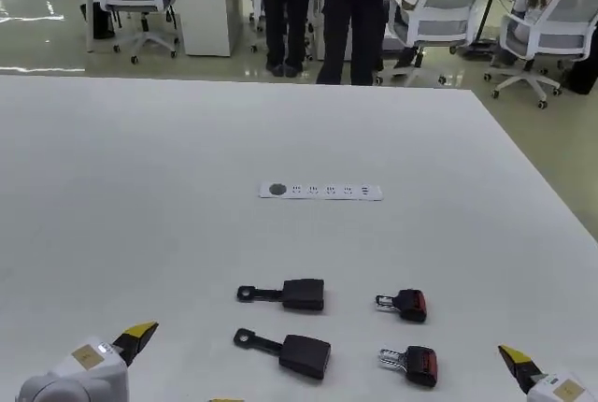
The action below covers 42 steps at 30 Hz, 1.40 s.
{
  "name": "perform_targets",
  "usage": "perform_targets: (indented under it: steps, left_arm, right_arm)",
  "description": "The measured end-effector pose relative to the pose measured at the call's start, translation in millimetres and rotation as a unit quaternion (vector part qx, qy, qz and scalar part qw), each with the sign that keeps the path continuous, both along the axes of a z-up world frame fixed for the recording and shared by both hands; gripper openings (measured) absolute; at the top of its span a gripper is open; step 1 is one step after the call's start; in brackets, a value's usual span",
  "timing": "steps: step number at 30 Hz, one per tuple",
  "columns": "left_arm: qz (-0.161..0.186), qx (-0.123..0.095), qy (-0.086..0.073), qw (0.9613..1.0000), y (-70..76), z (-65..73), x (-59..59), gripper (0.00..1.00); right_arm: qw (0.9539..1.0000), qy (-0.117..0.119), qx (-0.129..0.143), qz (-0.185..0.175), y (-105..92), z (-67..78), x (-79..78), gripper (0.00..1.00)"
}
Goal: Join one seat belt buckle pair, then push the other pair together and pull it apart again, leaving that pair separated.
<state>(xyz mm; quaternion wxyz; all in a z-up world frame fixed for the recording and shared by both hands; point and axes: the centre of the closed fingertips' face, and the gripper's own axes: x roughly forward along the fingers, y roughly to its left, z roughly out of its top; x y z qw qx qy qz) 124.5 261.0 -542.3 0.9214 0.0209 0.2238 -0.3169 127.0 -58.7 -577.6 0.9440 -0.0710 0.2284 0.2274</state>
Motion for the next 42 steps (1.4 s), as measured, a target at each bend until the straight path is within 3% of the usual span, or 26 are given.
perform_targets:
  steps: [42]
  left_arm:
    - [0.002, -0.001, 0.002, 1.0000, 5.0, -8.2, 1.2, 1.00]
  right_arm:
    - [1.0000, 0.002, 0.002, -0.003, 0.1, 0.2, -2.0, 1.00]
